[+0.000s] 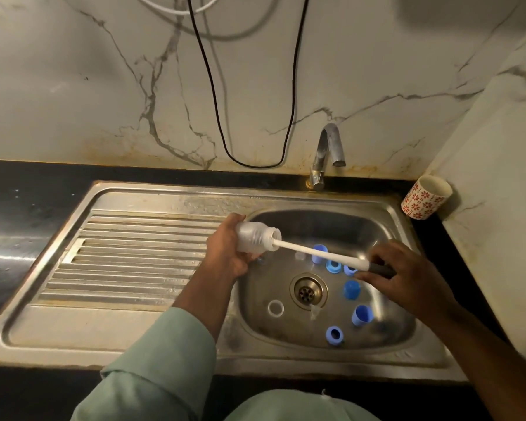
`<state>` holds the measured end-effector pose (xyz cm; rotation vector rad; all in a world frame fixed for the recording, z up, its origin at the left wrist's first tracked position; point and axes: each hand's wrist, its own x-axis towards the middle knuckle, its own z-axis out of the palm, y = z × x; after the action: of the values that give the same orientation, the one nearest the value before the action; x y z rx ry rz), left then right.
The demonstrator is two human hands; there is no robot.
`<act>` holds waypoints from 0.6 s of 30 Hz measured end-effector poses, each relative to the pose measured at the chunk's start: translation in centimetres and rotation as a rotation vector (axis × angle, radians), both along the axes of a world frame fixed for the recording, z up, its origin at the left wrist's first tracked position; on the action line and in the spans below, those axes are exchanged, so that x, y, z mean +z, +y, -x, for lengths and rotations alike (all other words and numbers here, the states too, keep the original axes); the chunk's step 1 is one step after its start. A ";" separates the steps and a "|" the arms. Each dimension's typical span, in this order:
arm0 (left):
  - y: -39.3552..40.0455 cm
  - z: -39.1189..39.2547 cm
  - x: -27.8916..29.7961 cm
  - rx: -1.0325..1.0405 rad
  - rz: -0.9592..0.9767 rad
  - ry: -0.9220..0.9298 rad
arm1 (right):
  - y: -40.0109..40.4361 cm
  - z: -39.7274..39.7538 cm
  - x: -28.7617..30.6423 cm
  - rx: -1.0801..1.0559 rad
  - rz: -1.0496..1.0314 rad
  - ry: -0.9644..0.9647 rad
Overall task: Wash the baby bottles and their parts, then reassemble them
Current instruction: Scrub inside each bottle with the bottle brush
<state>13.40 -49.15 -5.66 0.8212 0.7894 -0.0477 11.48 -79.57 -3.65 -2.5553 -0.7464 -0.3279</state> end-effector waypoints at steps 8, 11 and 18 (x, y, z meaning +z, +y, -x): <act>0.5 -0.9 0.8 0.249 -0.146 -0.109 | 4.6 4.1 -0.4 -0.357 0.141 0.392; 0.6 -0.7 0.3 0.179 -0.457 -0.177 | 5.6 3.7 2.8 -0.280 0.265 0.468; 3.1 -0.6 0.8 -0.077 -0.805 -0.260 | 5.3 -2.4 13.1 0.268 0.790 -0.240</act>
<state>14.01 -46.06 -4.89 1.5825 0.5171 0.3237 13.89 -74.31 9.45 -3.0970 -1.5428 -0.2905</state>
